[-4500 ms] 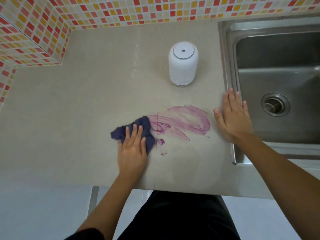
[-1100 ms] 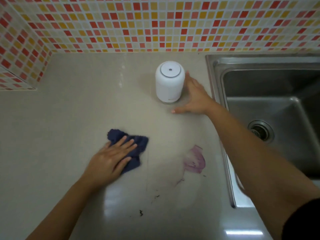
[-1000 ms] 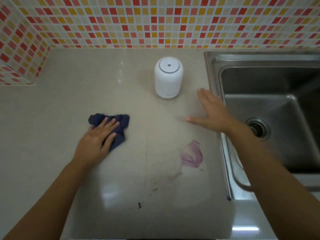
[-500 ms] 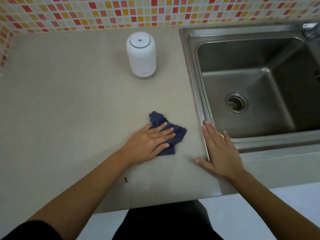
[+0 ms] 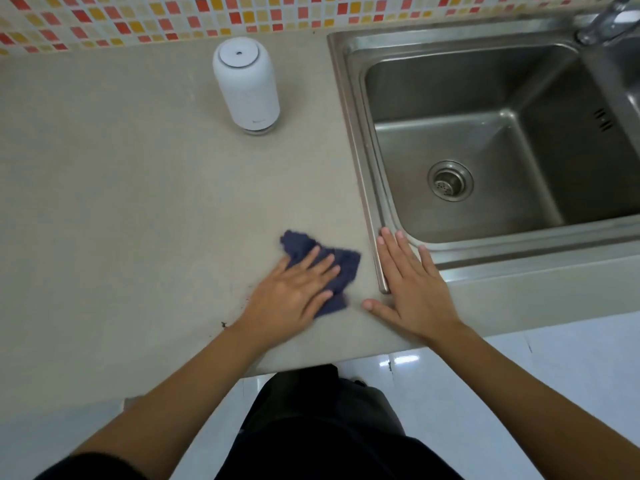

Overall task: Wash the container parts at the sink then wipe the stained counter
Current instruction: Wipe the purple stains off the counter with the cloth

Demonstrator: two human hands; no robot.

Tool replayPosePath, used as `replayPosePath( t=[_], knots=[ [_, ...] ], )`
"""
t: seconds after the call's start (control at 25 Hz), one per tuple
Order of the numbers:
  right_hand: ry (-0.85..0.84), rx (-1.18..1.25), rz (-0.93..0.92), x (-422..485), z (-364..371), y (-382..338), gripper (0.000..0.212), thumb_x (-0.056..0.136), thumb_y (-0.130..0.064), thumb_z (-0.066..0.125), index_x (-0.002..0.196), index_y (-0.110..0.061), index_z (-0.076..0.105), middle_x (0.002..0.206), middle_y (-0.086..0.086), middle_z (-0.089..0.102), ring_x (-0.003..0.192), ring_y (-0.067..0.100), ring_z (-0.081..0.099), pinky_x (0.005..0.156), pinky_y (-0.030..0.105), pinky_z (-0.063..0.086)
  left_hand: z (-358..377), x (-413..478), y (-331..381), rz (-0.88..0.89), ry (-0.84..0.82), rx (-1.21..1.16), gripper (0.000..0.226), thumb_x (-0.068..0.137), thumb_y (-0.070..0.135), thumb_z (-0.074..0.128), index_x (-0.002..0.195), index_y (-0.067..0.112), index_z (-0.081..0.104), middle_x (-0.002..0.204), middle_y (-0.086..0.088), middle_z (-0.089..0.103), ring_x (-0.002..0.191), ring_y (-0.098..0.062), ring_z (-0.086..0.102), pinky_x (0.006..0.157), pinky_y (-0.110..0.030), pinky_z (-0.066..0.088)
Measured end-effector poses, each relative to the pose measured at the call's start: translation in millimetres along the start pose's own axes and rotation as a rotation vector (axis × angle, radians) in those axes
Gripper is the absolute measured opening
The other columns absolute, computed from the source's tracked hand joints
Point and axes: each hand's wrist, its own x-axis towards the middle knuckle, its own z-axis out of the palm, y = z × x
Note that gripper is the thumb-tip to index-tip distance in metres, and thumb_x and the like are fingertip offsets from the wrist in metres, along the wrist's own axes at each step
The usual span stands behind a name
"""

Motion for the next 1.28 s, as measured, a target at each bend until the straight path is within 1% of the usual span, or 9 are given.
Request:
replayPosePath(
  t=[0.12, 0.24, 0.36, 0.52, 0.64, 0.76, 0.88, 1.12, 1.28],
  knots=[
    [0.009, 0.032, -0.012, -20.1, 8.7, -3.0, 0.092, 0.083, -0.075, 0.011, 0.148, -0.010, 0.008, 0.157, 0.005, 0.006, 0.144, 0.018, -0.001, 0.114, 0.036, -0.001, -15.6, -41.9, -23.0, -0.012, 0.022, -0.005, 0.046, 0.100, 0.036, 0.028, 0.127, 0.012, 0.056, 0.133, -0.003, 0.054, 0.129, -0.017, 0.043, 0.102, -0.037, 0.033],
    [0.026, 0.048, -0.006, -19.6, 9.4, -2.7, 0.089, 0.084, -0.074, 0.008, 0.149, -0.013, 0.004, 0.157, 0.001, 0.000, 0.144, 0.015, -0.006, 0.115, 0.035, -0.004, -13.7, -2.4, -52.7, -0.236, 0.104, 0.028, 0.049, 0.100, 0.037, 0.027, 0.125, 0.008, 0.058, 0.132, -0.010, 0.056, 0.128, -0.027, 0.045, 0.099, -0.043, 0.039],
    [0.044, 0.040, -0.017, -20.2, 12.4, -1.3, 0.090, 0.083, -0.073, 0.004, 0.148, -0.012, 0.005, 0.157, 0.001, 0.001, 0.144, 0.014, -0.006, 0.115, 0.034, -0.005, 7.4, 47.9, -18.3, -0.411, 0.142, 0.030, 0.047, 0.094, 0.032, 0.033, 0.124, 0.007, 0.059, 0.132, -0.013, 0.057, 0.127, -0.032, 0.048, 0.100, -0.049, 0.038],
    [0.068, 0.139, -0.024, -21.8, 13.0, -1.0, 0.089, 0.082, -0.072, -0.003, 0.147, -0.011, 0.003, 0.157, 0.002, 0.001, 0.143, 0.012, -0.006, 0.115, 0.031, -0.006, 19.9, -8.8, 65.6, -0.142, 0.035, 0.052, 0.043, 0.096, 0.031, 0.035, 0.126, 0.012, 0.058, 0.133, -0.006, 0.056, 0.129, -0.025, 0.046, 0.104, -0.041, 0.028],
    [0.089, 0.212, 0.081, -38.0, 10.8, 8.1, 0.089, 0.082, -0.071, -0.004, 0.148, -0.012, 0.002, 0.156, 0.000, -0.003, 0.143, 0.013, -0.008, 0.115, 0.032, -0.004, 6.7, -60.3, 64.9, -0.086, 0.008, 0.035, 0.043, 0.100, 0.032, 0.028, 0.125, 0.013, 0.059, 0.133, -0.004, 0.055, 0.129, -0.022, 0.043, 0.102, -0.040, 0.034],
    [0.074, 0.103, 0.088, -56.9, 14.6, 20.1, 0.089, 0.083, -0.071, -0.003, 0.148, -0.012, 0.004, 0.156, 0.002, -0.004, 0.144, 0.017, -0.007, 0.115, 0.037, 0.000, 4.7, -23.6, 25.8, -0.306, 0.107, 0.044, 0.046, 0.100, 0.032, 0.028, 0.126, 0.008, 0.057, 0.133, -0.010, 0.055, 0.129, -0.028, 0.045, 0.096, -0.047, 0.042],
    [0.092, 0.078, 0.106, -59.3, 19.4, 21.0, 0.085, 0.086, -0.067, -0.003, 0.148, -0.010, 0.008, 0.157, 0.005, 0.001, 0.144, 0.019, -0.003, 0.115, 0.037, 0.003, 9.7, 51.6, 15.0, -0.575, 0.103, -0.002, 0.049, 0.096, 0.031, 0.027, 0.133, 0.007, 0.049, 0.142, -0.013, 0.045, 0.137, -0.030, 0.035, 0.104, -0.051, 0.033],
    [0.137, 0.102, 0.095, -57.1, 23.9, 21.7, 0.070, 0.092, -0.051, -0.003, 0.148, -0.011, 0.006, 0.157, 0.004, 0.003, 0.143, 0.015, -0.005, 0.116, 0.037, 0.000, 22.8, -14.2, 98.5, -0.275, 0.091, 0.045, 0.042, 0.097, 0.028, 0.035, 0.119, 0.006, 0.063, 0.129, -0.010, 0.059, 0.124, -0.028, 0.051, 0.100, -0.042, 0.039],
    [0.144, 0.124, 0.092, -55.7, 23.8, 21.5, 0.061, 0.091, -0.035, 0.004, 0.147, -0.010, 0.005, 0.157, 0.002, 0.002, 0.143, 0.015, -0.006, 0.117, 0.038, 0.002, 9.8, -54.8, 73.9, -0.267, 0.120, 0.079, 0.048, 0.101, 0.032, 0.026, 0.120, 0.007, 0.062, 0.128, -0.010, 0.059, 0.125, -0.029, 0.048, 0.100, -0.039, 0.034]
  ],
)
